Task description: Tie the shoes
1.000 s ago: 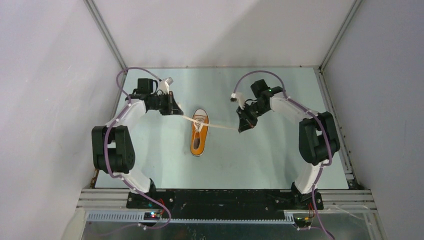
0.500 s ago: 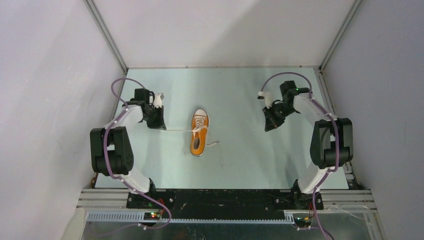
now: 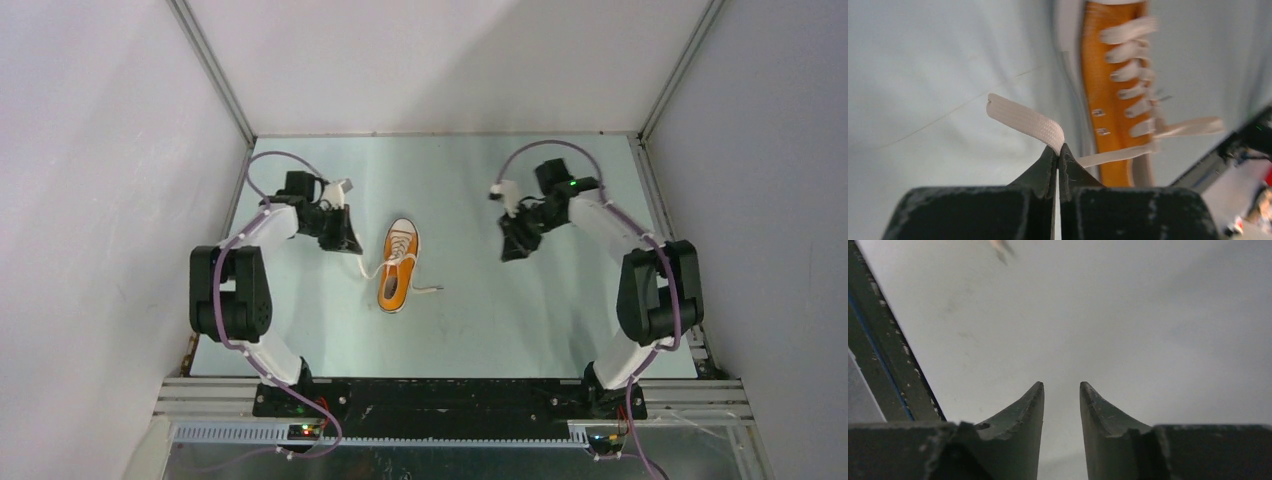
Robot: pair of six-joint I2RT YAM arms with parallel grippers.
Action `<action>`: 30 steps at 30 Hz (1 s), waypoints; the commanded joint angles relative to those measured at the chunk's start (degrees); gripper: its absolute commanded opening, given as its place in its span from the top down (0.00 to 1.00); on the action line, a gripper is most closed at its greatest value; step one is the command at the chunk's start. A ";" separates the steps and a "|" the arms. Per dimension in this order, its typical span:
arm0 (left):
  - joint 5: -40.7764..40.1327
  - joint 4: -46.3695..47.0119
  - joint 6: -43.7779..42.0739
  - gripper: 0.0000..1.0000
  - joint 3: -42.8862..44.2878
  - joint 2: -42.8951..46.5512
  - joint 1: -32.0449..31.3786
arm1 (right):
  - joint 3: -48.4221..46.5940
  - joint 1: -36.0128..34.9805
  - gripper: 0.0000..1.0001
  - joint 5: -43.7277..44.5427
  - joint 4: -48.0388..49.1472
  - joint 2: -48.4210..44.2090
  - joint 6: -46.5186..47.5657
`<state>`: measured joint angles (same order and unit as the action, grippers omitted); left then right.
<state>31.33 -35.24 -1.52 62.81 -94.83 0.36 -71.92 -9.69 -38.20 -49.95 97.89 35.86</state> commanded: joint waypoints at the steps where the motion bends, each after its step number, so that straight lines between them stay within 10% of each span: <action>1: 11.92 2.89 3.10 1.00 3.40 -3.01 -4.76 | -1.38 -10.87 0.58 -7.27 15.05 -1.76 -4.11; 12: 14.31 3.45 6.24 1.00 4.90 -9.93 -6.75 | -14.80 -23.97 0.37 -13.40 18.42 16.21 -13.37; 19: 25.20 8.98 9.48 1.00 3.10 -14.04 -10.61 | -16.79 -24.36 0.36 -16.41 20.46 18.89 -19.93; 30: 21.48 -1.04 2.14 1.00 9.20 -12.77 -13.04 | -16.34 -21.08 0.35 -19.48 12.01 18.78 -11.00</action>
<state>51.42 -33.01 3.88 70.00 -109.49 -12.97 -86.52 -31.27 -55.02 -34.20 116.95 20.18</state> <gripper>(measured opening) 0.004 0.643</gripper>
